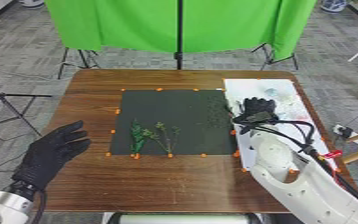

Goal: Arrange flowers

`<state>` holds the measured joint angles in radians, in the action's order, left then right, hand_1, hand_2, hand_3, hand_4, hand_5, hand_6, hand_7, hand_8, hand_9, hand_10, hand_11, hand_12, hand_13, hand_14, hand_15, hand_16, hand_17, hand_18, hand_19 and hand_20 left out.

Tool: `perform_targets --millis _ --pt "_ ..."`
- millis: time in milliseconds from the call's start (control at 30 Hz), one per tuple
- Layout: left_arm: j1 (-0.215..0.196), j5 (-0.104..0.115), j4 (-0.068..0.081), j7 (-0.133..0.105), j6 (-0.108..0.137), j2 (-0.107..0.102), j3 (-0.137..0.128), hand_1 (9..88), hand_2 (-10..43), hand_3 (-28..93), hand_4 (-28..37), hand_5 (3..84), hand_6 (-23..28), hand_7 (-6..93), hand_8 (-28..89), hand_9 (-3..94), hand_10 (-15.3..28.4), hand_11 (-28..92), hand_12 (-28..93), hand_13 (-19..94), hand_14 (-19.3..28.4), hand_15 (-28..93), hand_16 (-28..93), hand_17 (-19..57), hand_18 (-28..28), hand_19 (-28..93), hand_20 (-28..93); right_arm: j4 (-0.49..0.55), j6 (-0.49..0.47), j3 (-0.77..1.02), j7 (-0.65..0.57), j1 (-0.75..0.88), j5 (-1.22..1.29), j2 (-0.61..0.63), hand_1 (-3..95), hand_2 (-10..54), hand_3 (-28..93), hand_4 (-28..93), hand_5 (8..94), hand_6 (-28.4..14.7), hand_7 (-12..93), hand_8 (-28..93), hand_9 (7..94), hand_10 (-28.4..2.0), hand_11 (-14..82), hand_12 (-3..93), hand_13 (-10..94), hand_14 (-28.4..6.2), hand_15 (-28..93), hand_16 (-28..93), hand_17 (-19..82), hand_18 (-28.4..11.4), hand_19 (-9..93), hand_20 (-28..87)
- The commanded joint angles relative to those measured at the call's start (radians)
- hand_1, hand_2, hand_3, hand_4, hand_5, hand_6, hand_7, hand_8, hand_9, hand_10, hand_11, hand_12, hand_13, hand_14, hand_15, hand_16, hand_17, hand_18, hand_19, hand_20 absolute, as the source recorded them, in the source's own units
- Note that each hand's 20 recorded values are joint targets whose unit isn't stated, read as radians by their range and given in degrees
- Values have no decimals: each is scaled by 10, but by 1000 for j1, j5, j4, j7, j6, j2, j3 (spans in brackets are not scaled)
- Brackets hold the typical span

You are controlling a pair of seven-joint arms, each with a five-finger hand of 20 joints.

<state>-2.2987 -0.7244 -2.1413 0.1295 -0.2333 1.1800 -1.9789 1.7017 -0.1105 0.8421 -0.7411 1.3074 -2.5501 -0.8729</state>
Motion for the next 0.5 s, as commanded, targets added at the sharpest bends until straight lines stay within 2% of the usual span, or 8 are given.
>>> perform_targets --millis 33,300,433,467,500 --pt "-12 -6 3 7 0 5 1 246 11 756 -283 328 54 282 -144 282 140 375 136 220 165 558 -65 -95 232 552 92 -21 -10 0 -14 -18 42 1 270 -95 755 -283 534 -48 545 -208 607 -135 608 351 604 -109 791 333 342 -197 919 392" --pt "-16 -8 2 6 -1 8 1 245 11 757 -283 328 53 282 -145 283 141 376 136 221 166 560 -64 -95 232 552 92 -67 -54 0 15 -34 106 -21 285 -95 753 -283 537 -45 542 -211 615 -131 605 351 609 -106 785 339 343 -195 920 389" --pt "-13 -7 5 7 -3 7 4 246 11 757 -283 328 53 283 -144 283 141 376 136 220 166 560 -64 -95 232 552 91 -85 -87 -13 43 -32 113 -26 363 -95 730 -282 576 -21 544 -214 654 -114 598 347 645 -93 776 337 355 -195 923 390" --pt "-12 -8 5 6 -1 8 5 246 11 756 -283 328 53 282 -145 283 141 375 136 221 166 559 -65 -95 232 552 91 -87 -97 -13 57 -28 124 -26 386 -95 705 -282 580 -19 540 -145 659 -112 596 349 652 -90 773 341 357 -193 922 394" --pt "-13 -8 5 7 -2 10 5 246 11 756 -283 328 53 282 -145 283 141 375 136 221 166 559 -65 -95 232 552 91 -90 -115 -13 64 -26 139 -29 452 -95 618 -283 588 -15 551 -42 682 -103 587 360 666 -85 769 348 363 -194 922 401"
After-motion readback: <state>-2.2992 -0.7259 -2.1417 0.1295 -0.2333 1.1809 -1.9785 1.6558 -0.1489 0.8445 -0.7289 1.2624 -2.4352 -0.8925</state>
